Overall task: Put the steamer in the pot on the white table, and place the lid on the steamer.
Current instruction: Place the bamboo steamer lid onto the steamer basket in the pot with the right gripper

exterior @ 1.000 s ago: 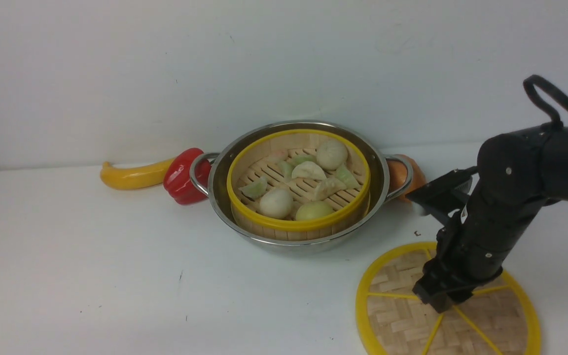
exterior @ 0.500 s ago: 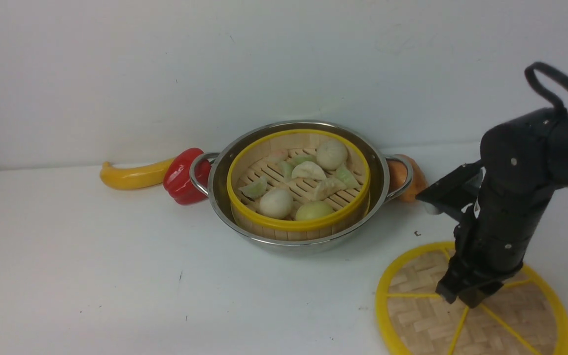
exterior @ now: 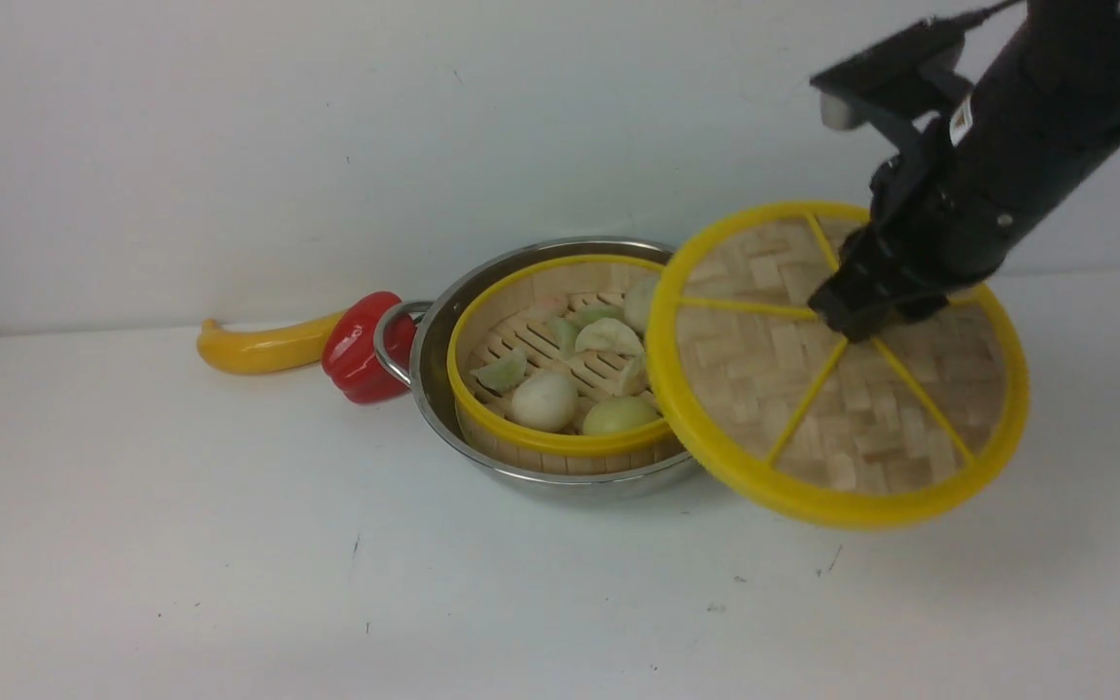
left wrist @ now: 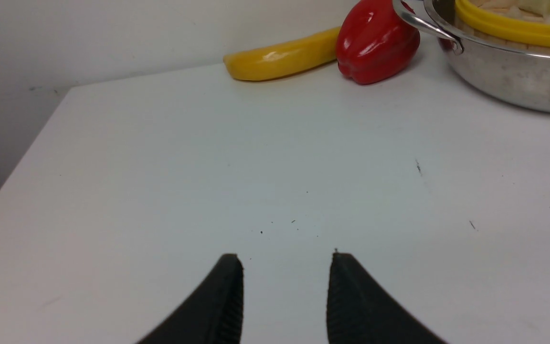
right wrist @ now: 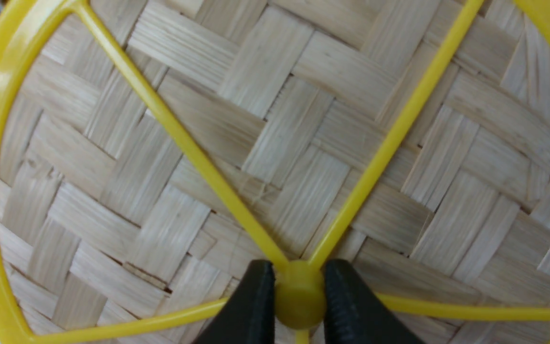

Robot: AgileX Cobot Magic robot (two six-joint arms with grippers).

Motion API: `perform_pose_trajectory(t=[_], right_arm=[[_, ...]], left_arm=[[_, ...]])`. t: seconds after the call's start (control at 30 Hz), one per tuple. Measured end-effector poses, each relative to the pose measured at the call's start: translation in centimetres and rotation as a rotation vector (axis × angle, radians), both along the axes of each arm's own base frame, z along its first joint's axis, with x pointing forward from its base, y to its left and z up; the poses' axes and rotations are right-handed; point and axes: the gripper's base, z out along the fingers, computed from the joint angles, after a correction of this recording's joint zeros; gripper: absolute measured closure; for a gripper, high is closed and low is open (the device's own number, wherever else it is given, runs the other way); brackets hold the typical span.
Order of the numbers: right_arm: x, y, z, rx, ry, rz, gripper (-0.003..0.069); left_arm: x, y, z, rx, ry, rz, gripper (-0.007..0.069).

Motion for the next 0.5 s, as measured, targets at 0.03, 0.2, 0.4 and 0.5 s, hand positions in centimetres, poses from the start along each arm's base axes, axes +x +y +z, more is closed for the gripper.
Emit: perform_pose_trajectory(t=[0.03, 0.2, 0.4, 0.5], right_arm=[[0.4, 0.4, 0.7, 0.026, -0.018, 0.013, 0.0516], [3.2, 2.9, 1.7, 0.097, -0.073, 0.067, 0.0516], [5.7, 5.1, 2.6, 0.133, -0.156, 0.092, 0.0516], [6.5, 6.0, 2.4, 0.142, -0.173, 0.102, 0.0516]], left_arm=[[0.0, 0.0, 0.0, 0.000, 0.000, 0.000, 0.0383], [0.0, 0.0, 0.0, 0.000, 0.000, 0.000, 0.0383], [0.0, 0.0, 0.0, 0.000, 0.000, 0.000, 0.0383], [0.0, 0.0, 0.0, 0.000, 0.000, 0.000, 0.0383]])
